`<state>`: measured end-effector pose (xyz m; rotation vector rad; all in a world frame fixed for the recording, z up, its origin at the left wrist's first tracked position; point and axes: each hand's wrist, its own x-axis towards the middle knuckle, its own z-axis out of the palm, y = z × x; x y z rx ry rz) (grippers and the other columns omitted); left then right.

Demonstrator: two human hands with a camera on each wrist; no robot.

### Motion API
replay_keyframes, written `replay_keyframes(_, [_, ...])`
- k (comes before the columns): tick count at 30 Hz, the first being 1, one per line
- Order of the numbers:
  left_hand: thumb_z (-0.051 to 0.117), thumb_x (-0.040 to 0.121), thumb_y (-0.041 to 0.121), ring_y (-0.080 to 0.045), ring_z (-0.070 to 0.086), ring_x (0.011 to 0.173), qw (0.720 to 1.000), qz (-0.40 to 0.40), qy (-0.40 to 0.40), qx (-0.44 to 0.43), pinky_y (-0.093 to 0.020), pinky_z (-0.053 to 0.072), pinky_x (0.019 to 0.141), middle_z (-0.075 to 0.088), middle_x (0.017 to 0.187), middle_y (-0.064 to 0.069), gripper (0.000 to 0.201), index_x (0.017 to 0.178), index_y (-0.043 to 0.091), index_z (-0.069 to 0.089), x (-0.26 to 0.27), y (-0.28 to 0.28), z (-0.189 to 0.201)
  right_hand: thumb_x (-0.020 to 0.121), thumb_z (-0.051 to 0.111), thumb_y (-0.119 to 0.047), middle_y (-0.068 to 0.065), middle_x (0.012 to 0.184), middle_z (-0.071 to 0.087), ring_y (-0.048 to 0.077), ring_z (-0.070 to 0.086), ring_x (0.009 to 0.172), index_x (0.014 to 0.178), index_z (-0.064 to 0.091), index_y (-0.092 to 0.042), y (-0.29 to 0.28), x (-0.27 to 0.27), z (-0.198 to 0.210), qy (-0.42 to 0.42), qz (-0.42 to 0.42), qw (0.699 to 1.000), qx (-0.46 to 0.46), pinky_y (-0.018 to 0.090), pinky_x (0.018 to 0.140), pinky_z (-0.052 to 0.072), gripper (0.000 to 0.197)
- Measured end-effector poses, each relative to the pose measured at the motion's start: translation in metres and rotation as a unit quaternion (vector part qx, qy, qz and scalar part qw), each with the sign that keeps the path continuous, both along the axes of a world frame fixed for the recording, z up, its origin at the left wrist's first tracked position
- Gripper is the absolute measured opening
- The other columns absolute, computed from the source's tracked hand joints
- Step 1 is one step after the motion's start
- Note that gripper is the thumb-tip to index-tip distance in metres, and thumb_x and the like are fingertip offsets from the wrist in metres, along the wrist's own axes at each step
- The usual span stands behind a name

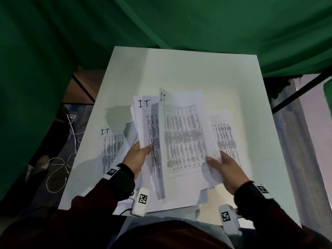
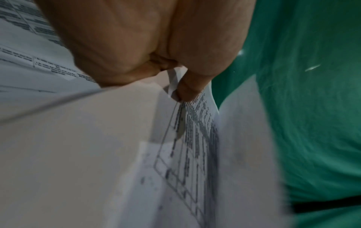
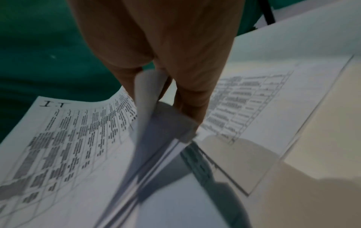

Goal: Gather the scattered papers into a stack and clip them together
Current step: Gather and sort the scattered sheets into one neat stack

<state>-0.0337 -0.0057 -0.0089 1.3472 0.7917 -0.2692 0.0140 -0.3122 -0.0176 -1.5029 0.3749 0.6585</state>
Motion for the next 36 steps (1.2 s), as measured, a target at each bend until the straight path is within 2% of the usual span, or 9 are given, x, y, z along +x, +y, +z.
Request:
replay_keyframes(2, [0.056, 0.097, 0.05, -0.014, 0.043, 0.14, 1.0, 0.012, -0.003, -0.016, -0.046, 0.026, 0.119, 0.051, 0.15, 0.009, 0.055, 0.146, 0.027, 0.049, 0.0, -0.007, 0.004, 0.091, 0.075, -0.029, 0.016, 0.12, 0.073, 0.042, 0.073, 0.098, 0.128, 0.059, -0.016, 0.012, -0.005, -0.014, 0.014, 0.026, 0.999, -0.043, 0.04, 0.059, 0.058, 0.042])
replay_keyframes(5, [0.049, 0.088, 0.075, -0.002, 0.027, 0.14, 1.0, -0.005, 0.003, -0.01, -0.049, 0.016, 0.122, 0.03, 0.151, 0.026, 0.076, 0.153, 0.038, 0.035, -0.005, -0.007, 0.004, 0.086, 0.079, -0.037, 0.01, 0.124, 0.072, 0.039, 0.07, 0.111, 0.131, 0.056, -0.015, 0.024, -0.009, -0.021, -0.029, 0.067, 0.994, -0.085, 0.042, 0.074, 0.061, 0.056])
replay_keyframes(8, [0.061, 0.094, 0.052, -0.014, 0.044, 0.139, 0.995, -0.052, -0.002, 0.087, -0.048, 0.031, 0.118, 0.051, 0.147, 0.015, 0.06, 0.148, 0.035, 0.043, -0.012, -0.002, -0.008, 0.093, 0.073, -0.016, 0.006, 0.1, 0.077, 0.028, 0.073, 0.088, 0.11, 0.063, -0.012, 0.033, -0.012, -0.012, -0.058, 0.079, 0.992, -0.077, 0.035, 0.071, 0.057, 0.02])
replay_keyframes(12, [0.048, 0.103, 0.031, -0.023, 0.045, 0.14, 0.98, -0.086, 0.042, 0.173, -0.047, 0.034, 0.117, 0.05, 0.15, 0.004, 0.047, 0.15, 0.027, 0.04, -0.018, 0.01, -0.022, 0.089, 0.078, -0.028, 0.005, 0.101, 0.071, 0.023, 0.065, 0.09, 0.108, 0.061, -0.018, 0.017, -0.002, -0.023, -0.09, 0.051, 0.982, -0.159, 0.038, 0.082, 0.052, 0.028])
replay_keyframes(16, [0.046, 0.105, 0.026, -0.022, 0.045, 0.139, 0.979, -0.089, 0.038, 0.177, -0.043, 0.033, 0.117, 0.05, 0.149, 0.003, 0.047, 0.151, 0.024, 0.04, -0.021, 0.022, -0.026, 0.085, 0.078, -0.037, 0.022, 0.136, 0.06, 0.04, 0.056, 0.126, 0.138, 0.053, -0.008, -0.034, 0.027, -0.053, -0.069, 0.045, 0.874, -0.479, 0.044, 0.108, 0.04, 0.066])
replay_keyframes(21, [0.048, 0.104, 0.024, -0.022, 0.048, 0.135, 0.98, -0.086, 0.045, 0.172, -0.044, 0.036, 0.115, 0.054, 0.145, 0.003, 0.045, 0.149, 0.026, 0.042, -0.024, 0.033, -0.033, 0.077, 0.082, -0.013, 0.025, 0.151, 0.042, 0.045, 0.044, 0.135, 0.16, 0.013, -0.012, -0.073, 0.04, -0.083, -0.03, 0.093, 0.829, -0.551, 0.051, 0.11, 0.038, 0.108])
replay_keyframes(27, [0.048, 0.104, 0.022, -0.02, 0.051, 0.127, 0.983, -0.063, 0.052, 0.166, -0.04, 0.037, 0.112, 0.056, 0.14, 0.003, 0.046, 0.149, 0.024, 0.043, -0.027, 0.037, -0.037, 0.053, 0.086, -0.059, 0.016, 0.131, 0.048, 0.038, 0.046, 0.122, 0.13, 0.048, -0.016, -0.081, 0.048, -0.086, 0.047, 0.168, 0.76, -0.626, 0.042, 0.093, 0.041, 0.096])
replay_keyframes(31, [0.048, 0.104, 0.023, -0.019, 0.05, 0.125, 0.983, -0.06, 0.058, 0.164, -0.04, 0.036, 0.112, 0.056, 0.141, 0.003, 0.046, 0.149, 0.024, 0.043, -0.029, 0.041, -0.042, 0.066, 0.088, -0.052, 0.021, 0.133, 0.052, 0.041, 0.046, 0.125, 0.121, 0.06, -0.014, -0.091, 0.047, -0.081, -0.025, 0.108, 0.801, -0.588, 0.045, 0.106, 0.038, 0.072])
replay_keyframes(36, [0.047, 0.103, 0.018, -0.017, 0.051, 0.122, 0.983, -0.045, 0.047, 0.171, -0.035, 0.036, 0.107, 0.056, 0.131, 0.008, 0.049, 0.151, 0.027, 0.041, -0.031, 0.042, -0.042, 0.069, 0.093, -0.024, 0.028, 0.143, 0.044, 0.047, 0.051, 0.125, 0.15, 0.034, -0.004, -0.091, 0.031, -0.086, -0.014, 0.049, 0.848, -0.528, 0.051, 0.104, 0.044, 0.102])
